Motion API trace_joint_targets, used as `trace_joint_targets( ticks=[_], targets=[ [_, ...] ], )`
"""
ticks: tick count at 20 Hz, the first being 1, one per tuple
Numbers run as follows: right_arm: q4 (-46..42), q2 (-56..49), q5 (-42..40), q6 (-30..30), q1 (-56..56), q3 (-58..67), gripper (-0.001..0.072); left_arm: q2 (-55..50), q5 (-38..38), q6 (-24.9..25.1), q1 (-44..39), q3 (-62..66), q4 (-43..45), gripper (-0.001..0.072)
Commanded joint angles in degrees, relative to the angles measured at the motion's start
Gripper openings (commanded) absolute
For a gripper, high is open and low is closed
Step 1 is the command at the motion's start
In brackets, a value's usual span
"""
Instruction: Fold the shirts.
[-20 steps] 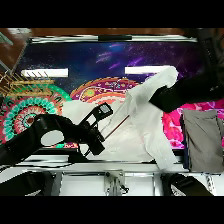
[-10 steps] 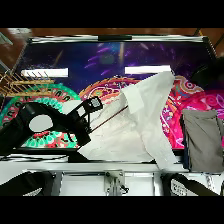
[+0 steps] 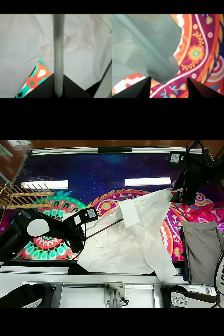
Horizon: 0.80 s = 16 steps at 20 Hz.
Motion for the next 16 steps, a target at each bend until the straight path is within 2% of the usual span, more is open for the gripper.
trace_joint_targets(
  ticks=[1,6,9,14,15,16],
  targets=[
    [0.04,-0.81,-0.63,-4.39,1.29,0.04,0.0580,-0.07,-0.04,1.11,1.07,0.07,-0.07,0.0036],
    [4.37,-2.38,-1.64,-4.72,1.33,0.04,0.0580,-0.13,-0.07,1.51,1.07,0.07,-1.25,0.0035],
    [6.43,-2.60,1.33,-4.87,1.33,-0.02,0.0579,-0.37,1.90,2.62,1.07,0.09,-1.22,0.0035],
    [5.44,-2.62,0.33,-6.84,4.74,-1.86,0.0576,-2.80,3.26,4.11,0.94,0.63,-1.49,0.0035],
    [3.98,-2.62,0.37,-6.82,5.70,-1.86,0.0511,-3.02,3.58,4.17,1.01,0.70,-1.44,0.0035],
    [2.95,-2.62,0.87,-6.47,6.16,-1.86,0.0387,-3.02,3.82,4.50,1.20,0.72,-1.44,0.0035]
  ],
)
